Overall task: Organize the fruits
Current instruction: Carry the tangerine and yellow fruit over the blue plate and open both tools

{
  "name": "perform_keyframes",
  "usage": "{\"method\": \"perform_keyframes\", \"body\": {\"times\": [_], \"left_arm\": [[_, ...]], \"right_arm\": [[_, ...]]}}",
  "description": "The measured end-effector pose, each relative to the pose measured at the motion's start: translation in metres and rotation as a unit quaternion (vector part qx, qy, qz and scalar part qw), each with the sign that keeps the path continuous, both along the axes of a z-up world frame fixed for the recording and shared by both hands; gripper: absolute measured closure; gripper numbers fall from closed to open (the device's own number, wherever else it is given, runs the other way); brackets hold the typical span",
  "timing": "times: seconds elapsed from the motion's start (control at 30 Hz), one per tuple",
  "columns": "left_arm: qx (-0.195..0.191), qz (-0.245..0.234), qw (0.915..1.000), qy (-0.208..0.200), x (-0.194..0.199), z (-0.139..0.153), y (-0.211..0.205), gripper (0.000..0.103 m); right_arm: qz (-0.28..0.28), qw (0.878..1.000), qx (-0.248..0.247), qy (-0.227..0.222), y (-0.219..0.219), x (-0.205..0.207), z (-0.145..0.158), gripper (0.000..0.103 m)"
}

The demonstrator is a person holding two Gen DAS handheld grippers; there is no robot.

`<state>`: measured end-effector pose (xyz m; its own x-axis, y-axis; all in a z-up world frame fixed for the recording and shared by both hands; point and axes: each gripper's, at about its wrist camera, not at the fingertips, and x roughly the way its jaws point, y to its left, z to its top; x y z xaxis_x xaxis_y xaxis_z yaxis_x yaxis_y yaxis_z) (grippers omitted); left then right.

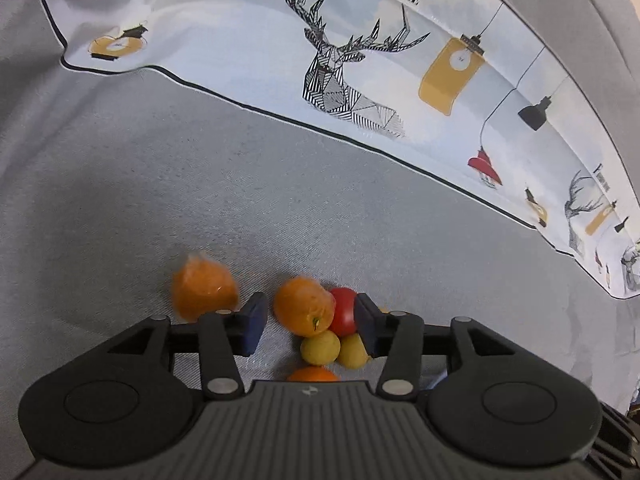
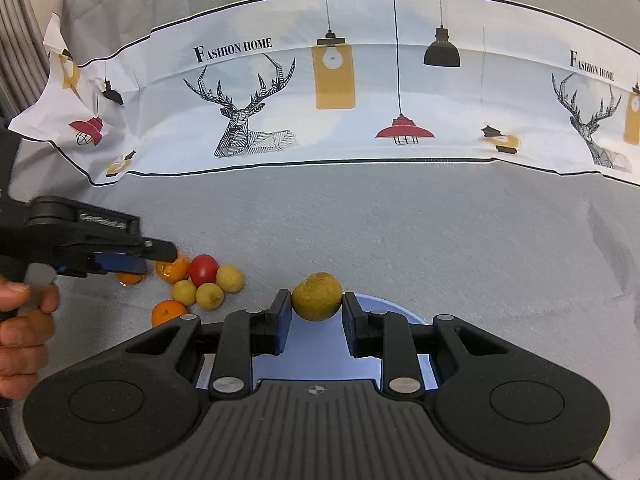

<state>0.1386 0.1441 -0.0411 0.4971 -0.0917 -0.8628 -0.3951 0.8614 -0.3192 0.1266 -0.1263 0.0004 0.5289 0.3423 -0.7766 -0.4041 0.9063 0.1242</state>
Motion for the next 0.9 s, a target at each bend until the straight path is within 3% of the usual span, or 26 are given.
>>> {"method": "perform_keyframes", "body": {"times": [0.07, 0.1, 0.23, 0.43, 0.63, 0.77, 0.9], "left_arm": [[0.006, -0.002, 0.9999, 0.009, 0.004, -0.007, -0.003, 0.052], [0.010, -0.003, 0.9999, 0.013, 0.005, -0.010, -0.004, 0.064], [0.026, -0.004, 0.9996, 0.012, 0.003, -0.007, -0.004, 0.066], [0.053, -0.020, 0.9983, -0.010, -0.004, 0.020, -0.018, 0.066], [0.067, -0.110, 0.9910, -0.038, -0.016, 0.047, -0.074, 0.066], [0.075, -0.180, 0.9799, -0.044, -0.023, 0.047, -0.118, 0.066], [0.089, -0.214, 0.9719, -0.040, -0.026, 0.039, -0.143, 0.066]], "right_arm": [[0.001, 1.000, 0.002, 0.001, -0.002, 0.000, 0.000, 0.075], [0.001, 1.000, 0.003, 0.001, -0.003, 0.000, 0.000, 0.075], [-0.002, 1.000, 0.003, 0.000, -0.010, 0.003, 0.001, 0.075], [-0.016, 1.000, -0.001, 0.002, -0.022, 0.004, 0.001, 0.075], [-0.016, 1.000, -0.026, 0.003, -0.022, 0.001, -0.002, 0.075], [-0.025, 0.998, -0.049, -0.003, -0.026, 0.001, -0.003, 0.075], [-0.031, 0.998, -0.060, 0.003, -0.031, 0.003, -0.007, 0.075]]}}
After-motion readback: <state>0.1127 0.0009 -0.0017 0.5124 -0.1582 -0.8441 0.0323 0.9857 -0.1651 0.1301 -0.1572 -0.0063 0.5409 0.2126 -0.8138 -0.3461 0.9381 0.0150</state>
